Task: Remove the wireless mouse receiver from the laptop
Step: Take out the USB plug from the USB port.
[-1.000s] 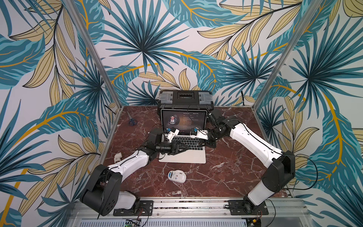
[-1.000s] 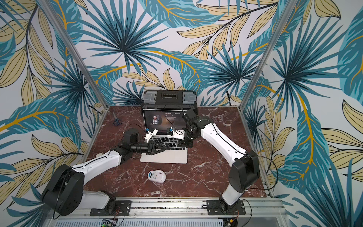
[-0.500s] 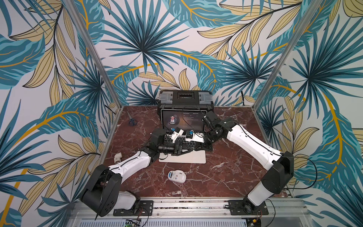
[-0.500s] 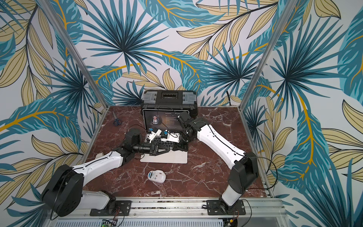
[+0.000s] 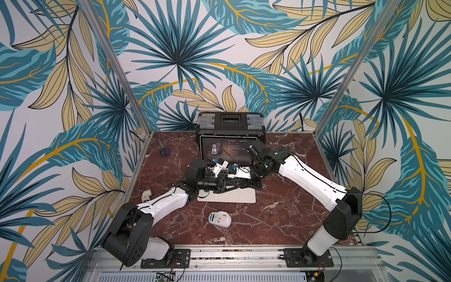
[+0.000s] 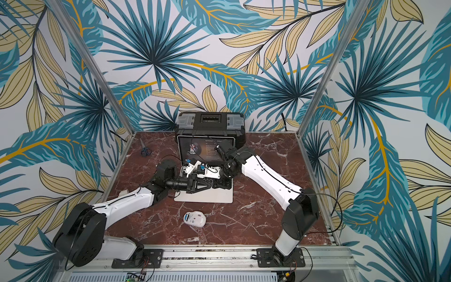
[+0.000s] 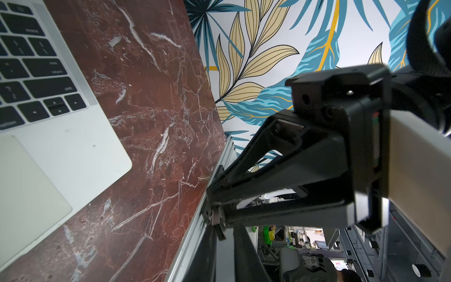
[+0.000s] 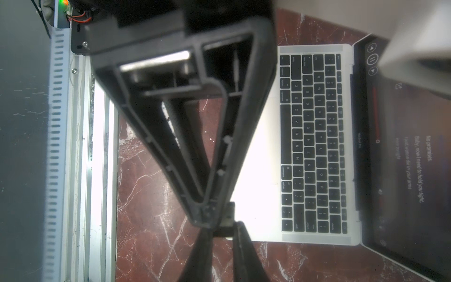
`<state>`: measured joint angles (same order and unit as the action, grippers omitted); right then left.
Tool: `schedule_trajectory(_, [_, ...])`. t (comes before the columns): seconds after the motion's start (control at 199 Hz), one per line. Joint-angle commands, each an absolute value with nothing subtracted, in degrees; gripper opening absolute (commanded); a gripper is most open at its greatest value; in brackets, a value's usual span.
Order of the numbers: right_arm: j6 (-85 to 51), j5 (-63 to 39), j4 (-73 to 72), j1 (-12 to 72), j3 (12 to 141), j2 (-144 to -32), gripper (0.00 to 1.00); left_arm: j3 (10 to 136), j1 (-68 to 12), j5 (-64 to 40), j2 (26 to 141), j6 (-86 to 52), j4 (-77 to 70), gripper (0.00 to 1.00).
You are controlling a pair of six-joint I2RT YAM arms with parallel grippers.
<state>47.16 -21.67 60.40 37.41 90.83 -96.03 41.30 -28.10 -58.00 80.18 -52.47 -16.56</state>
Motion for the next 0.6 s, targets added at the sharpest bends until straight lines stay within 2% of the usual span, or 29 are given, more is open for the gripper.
schedule_trajectory(0.0, [47.46,-20.43,62.27,38.34,91.41,-97.72,0.0,43.13,-28.23,-58.38,80.49,-51.99,-18.37,0.17])
schedule_trajectory(0.221, [48.16,-19.2,62.29,39.43,91.15,-97.71,0.0,42.94,-28.23,-57.48,81.03,-52.62,-18.79,0.24])
schedule_trajectory(0.422, [48.17,-17.87,62.21,39.91,91.31,-98.17,0.0,42.29,-28.3,-57.69,81.01,-53.04,-19.51,0.15])
schedule_trajectory(0.598, [48.81,-17.01,61.96,40.71,90.97,-97.94,0.0,41.84,-28.24,-57.05,81.1,-53.39,-19.95,0.15])
